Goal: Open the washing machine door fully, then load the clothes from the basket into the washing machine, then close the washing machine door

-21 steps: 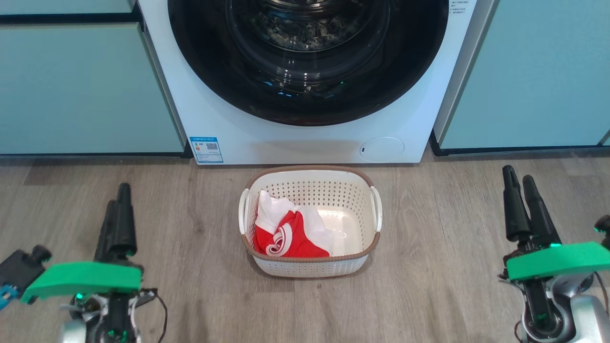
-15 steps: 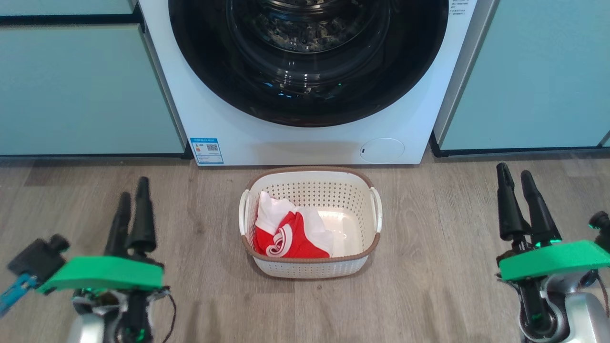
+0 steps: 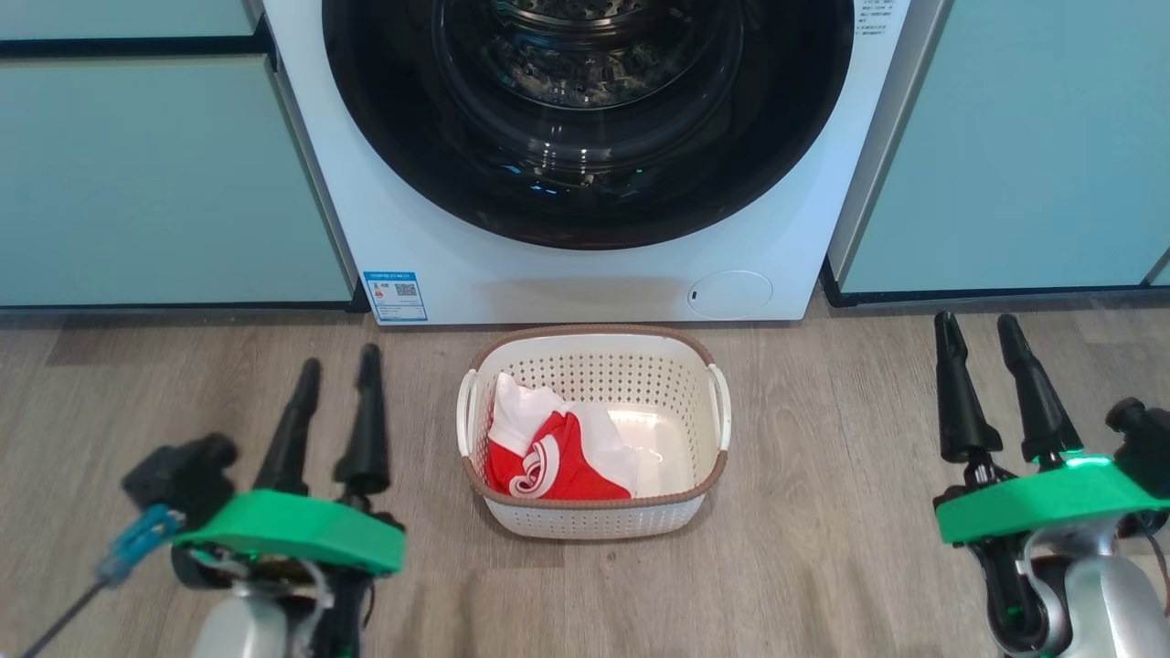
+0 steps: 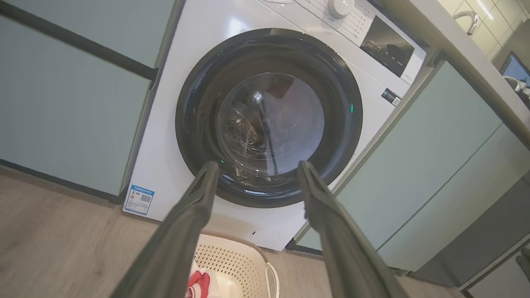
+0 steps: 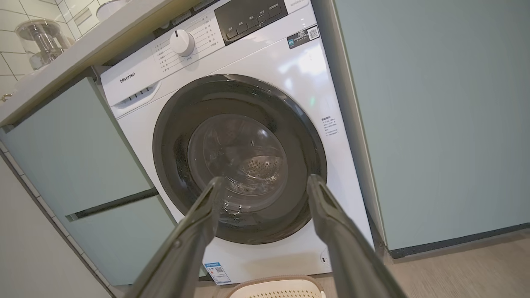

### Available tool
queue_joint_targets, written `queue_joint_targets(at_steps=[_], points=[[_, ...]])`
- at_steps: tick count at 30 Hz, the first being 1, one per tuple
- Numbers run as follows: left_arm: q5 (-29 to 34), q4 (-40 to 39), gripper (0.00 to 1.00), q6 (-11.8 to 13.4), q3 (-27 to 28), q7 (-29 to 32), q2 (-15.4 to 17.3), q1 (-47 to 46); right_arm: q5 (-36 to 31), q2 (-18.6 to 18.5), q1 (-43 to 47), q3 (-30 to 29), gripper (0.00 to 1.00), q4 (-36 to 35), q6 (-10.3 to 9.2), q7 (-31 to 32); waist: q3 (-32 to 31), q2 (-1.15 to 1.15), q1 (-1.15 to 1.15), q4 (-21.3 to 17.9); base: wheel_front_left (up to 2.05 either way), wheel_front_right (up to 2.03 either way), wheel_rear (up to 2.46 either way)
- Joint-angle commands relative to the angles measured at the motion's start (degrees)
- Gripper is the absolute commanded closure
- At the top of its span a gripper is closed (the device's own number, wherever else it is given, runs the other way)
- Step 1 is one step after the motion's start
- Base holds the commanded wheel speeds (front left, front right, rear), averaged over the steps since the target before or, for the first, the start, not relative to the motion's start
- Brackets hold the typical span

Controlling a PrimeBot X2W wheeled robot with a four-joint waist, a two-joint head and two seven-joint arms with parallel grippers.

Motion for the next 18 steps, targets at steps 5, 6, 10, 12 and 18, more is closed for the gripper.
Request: queue_joint_targets(at_steps=[5,6,10,12,18], points=[[6.1,-2.5,0.0,2.6,-2.9,-1.5,2.1,-2.0,-3.6,-0.7,-2.1,0.8,0.0,-1.9,0.0,-1.4,-0.1,0.0,0.0,-0.1,0.0,0.0,0.0],[6.9,-2.4,0.0,3.2,-3.7,-1.6,2.4,-2.0,-4.1,-0.7,-2.0,0.9,0.0,-1.5,0.0,-1.6,-0.1,0.0,0.0,-0.1,0.0,0.0,0.0],[9.9,-1.6,0.0,5.9,-6.6,-2.3,3.8,-2.2,-5.5,-0.7,-1.8,1.1,0.0,-0.2,0.0,-2.3,-0.1,0.0,0.0,-0.2,0.0,0.0,0.0],[11.1,-1.0,0.0,7.3,-7.8,-2.6,4.2,-2.3,-6.2,-0.7,-1.7,1.1,0.0,0.5,0.0,-2.6,-0.1,0.0,0.0,-0.3,0.0,0.0,0.0],[14.5,-0.1,0.0,10.6,-10.6,-3.6,5.4,-2.4,-9.4,-0.7,-2.0,1.3,0.0,1.2,0.0,-3.6,-0.2,0.0,0.0,-0.6,0.0,0.0,0.0]])
